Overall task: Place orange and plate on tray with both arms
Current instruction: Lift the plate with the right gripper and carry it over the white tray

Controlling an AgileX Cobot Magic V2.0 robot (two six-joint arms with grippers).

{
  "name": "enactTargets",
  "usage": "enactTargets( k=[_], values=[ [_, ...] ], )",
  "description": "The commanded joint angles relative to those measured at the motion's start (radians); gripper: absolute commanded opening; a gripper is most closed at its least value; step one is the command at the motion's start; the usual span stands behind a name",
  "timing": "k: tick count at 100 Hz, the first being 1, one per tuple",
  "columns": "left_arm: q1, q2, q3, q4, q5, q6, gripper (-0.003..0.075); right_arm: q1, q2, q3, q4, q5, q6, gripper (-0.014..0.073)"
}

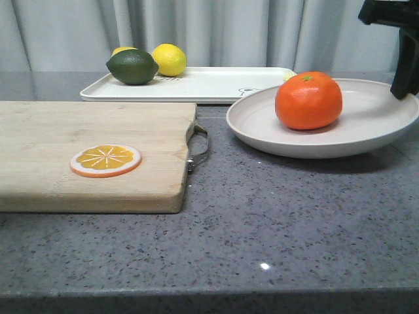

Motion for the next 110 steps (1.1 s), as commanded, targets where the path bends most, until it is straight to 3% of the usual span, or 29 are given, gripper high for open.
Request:
enactTargets(
  k=[1, 14, 37, 110],
  values=[
    [0.002, -0.004, -0.028, -0.008, -0.074, -0.009, -0.0019, -0.045, -0.038, -0.051, 0.129, -0.016, -0.073, -0.0068],
    [0.002, -0.004, -0.028, -0.008, -0.085, -0.009, -0.0019, -0.064, -0.036, -0.066, 0.234, -0.038, -0.143, -0.0068],
    [0.002, -0.004, -0.028, -0.010, -0.094, -0.009, -0.0019, -0.048, 0.025, -0.183, 0.253, -0.030, -0.147, -0.0068],
    [0.002, -0.001, -0.028, -0.010, -0.135, -0.009, -0.0019, 0.022, 0.534, -0.910, 0.291, 0.133, -0.064, -0.0060]
  ],
)
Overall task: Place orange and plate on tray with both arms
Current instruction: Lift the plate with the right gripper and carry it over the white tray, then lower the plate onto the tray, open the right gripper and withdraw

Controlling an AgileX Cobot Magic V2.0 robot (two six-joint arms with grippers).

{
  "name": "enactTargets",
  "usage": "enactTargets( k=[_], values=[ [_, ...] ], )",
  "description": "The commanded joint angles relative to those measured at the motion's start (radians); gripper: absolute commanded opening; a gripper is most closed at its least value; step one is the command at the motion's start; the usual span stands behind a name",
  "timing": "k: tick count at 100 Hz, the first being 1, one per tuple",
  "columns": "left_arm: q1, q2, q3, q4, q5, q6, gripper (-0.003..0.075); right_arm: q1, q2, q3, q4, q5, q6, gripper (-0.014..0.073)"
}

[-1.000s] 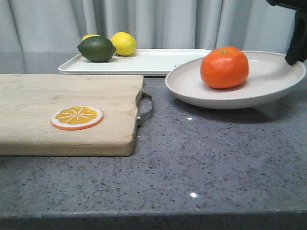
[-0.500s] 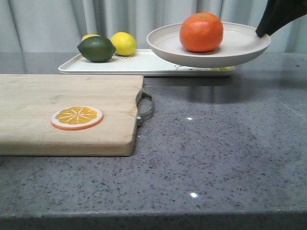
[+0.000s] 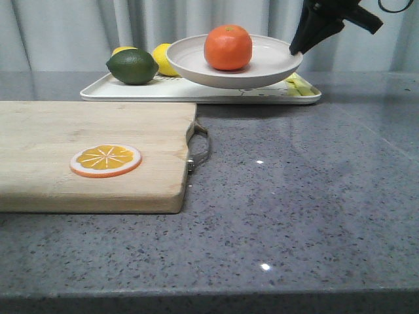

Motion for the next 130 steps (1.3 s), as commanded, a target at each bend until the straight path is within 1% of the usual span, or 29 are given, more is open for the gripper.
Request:
enactTargets(
  k=[1, 19, 34, 52, 72, 77, 81, 93, 100, 114, 130],
  values=[
    [0.002, -0.001, -0.028, -0.010, -0.084, -0.009, -0.0019, -0.004, -0.001, -0.115, 0.040, -0.004, 0.025, -0.0060],
    [0.002, 0.000, -0.026, -0.010, -0.101, -0.009, -0.0019, -0.004, 0.111, -0.289, 0.042, 0.002, 0.077, -0.0060],
    [0.002, 0.000, -0.026, -0.010, -0.101, -0.009, -0.0019, -0.004, 0.192, -0.383, 0.059, 0.011, 0.105, -0.0060],
    [0.002, 0.000, -0.026, -0.010, -0.118, -0.009, -0.0019, -0.004, 0.239, -0.403, 0.063, 0.015, 0.105, -0.0060],
    [0.002, 0.000, -0.026, -0.010, -0.136, -0.009, -0.0019, -0.004, 0.242, -0.403, 0.063, -0.013, 0.105, -0.0053],
    [0.002, 0.000, -0.026, -0.010, -0.138, -0.009, -0.0019, -0.004, 0.242, -0.403, 0.063, -0.014, 0.105, -0.0033],
    [0.002, 0.000, -0.026, -0.010, -0.138, -0.009, -0.0019, -0.004, 0.242, -0.403, 0.063, -0.014, 0.105, 0.0001],
    [0.002, 0.000, -0.026, -0.010, -0.138, -0.009, -0.0019, -0.004, 0.242, -0.403, 0.063, -0.012, 0.105, 0.0144],
    [0.002, 0.000, -0.026, -0.010, -0.138, -0.009, -0.0019, -0.004, 0.242, -0.410, 0.064, -0.006, 0.105, 0.0188],
    [0.002, 0.000, -0.026, -0.010, -0.138, -0.009, -0.0019, -0.005, 0.237, -0.445, 0.064, 0.019, 0.099, 0.0195],
    [0.002, 0.000, -0.026, -0.010, -0.138, -0.009, -0.0019, -0.005, 0.234, -0.499, 0.064, 0.094, 0.076, 0.0195]
  ],
)
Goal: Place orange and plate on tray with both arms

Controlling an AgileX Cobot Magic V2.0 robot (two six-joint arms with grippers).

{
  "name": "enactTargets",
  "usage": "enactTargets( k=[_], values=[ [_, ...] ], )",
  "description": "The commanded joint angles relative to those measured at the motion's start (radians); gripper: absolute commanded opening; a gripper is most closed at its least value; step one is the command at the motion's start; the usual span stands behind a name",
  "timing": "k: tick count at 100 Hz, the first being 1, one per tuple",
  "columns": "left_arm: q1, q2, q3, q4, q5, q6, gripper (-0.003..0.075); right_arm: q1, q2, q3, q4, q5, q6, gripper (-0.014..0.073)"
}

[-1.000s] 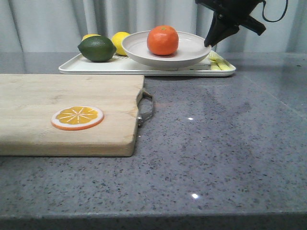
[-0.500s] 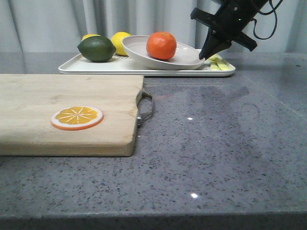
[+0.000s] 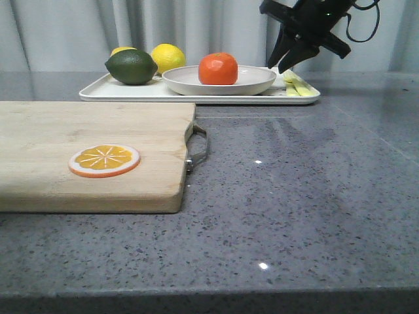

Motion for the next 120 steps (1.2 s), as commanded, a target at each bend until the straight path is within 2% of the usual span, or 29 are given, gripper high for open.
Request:
enactTargets(
  k=[1, 17, 35, 44, 66, 88, 97, 120],
  values=[
    [0.002, 0.000, -0.027, -0.010, -0.077, -0.009, -0.0019, -0.005, -0.080, -0.060, 0.027, 0.022, -0.026, 0.0195],
    [0.002, 0.000, -0.027, -0.010, -0.077, -0.009, -0.0019, -0.005, -0.080, -0.101, 0.010, 0.113, -0.026, 0.0173],
    [0.002, 0.000, -0.027, -0.010, -0.077, -0.009, -0.0019, -0.005, -0.108, -0.115, 0.002, 0.144, -0.026, -0.0012],
    [0.002, 0.000, -0.027, -0.010, -0.077, -0.009, -0.0019, -0.005, -0.134, -0.115, -0.013, 0.144, -0.026, -0.0071],
    [0.002, 0.000, -0.027, -0.010, -0.077, -0.009, -0.0019, -0.006, -0.242, -0.068, -0.034, 0.145, -0.026, -0.0068],
    [0.002, 0.000, -0.027, -0.010, -0.077, -0.009, -0.0019, -0.006, -0.403, 0.145, -0.062, 0.144, -0.041, -0.0068],
    [0.002, 0.000, -0.027, -0.010, -0.077, -0.009, -0.0019, -0.004, -0.471, 0.228, -0.062, 0.144, -0.088, -0.0068],
    [0.002, 0.000, -0.021, -0.010, -0.075, -0.009, -0.0019, -0.004, -0.628, 0.378, -0.062, 0.098, -0.111, -0.0068]
  ],
)
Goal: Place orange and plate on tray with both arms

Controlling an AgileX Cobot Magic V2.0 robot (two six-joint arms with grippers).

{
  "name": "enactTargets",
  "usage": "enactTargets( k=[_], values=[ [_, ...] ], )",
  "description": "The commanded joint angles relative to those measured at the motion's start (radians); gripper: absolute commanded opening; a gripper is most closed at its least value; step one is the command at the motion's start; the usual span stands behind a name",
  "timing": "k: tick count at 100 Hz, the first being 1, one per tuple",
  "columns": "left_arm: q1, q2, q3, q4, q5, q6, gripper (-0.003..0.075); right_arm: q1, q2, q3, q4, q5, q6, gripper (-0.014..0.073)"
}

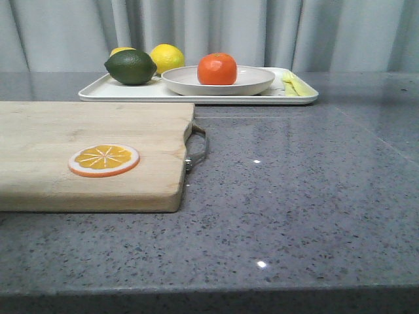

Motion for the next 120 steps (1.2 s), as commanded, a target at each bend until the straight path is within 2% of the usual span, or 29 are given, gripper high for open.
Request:
enactTargets(
  k=[1, 28, 82, 120],
  values=[
    [0.000, 0.000, -0.025, -0.010, -0.074, -0.009, -0.0019, -0.004, -0.121, 0.026, 0.017, 0.030, -0.021, -0.0068],
    [0.000, 0.000, -0.025, -0.010, -0.074, -0.009, -0.0019, -0.004, -0.296, 0.233, 0.014, -0.028, -0.062, -0.0068],
    [0.000, 0.000, -0.025, -0.010, -0.078, -0.009, -0.0019, -0.004, -0.747, 0.974, 0.014, -0.443, -0.207, -0.0068],
    [0.000, 0.000, -0.025, 0.019, -0.078, -0.002, -0.0019, -0.004, -1.015, 1.326, 0.014, -0.655, -0.240, -0.0068]
  ],
)
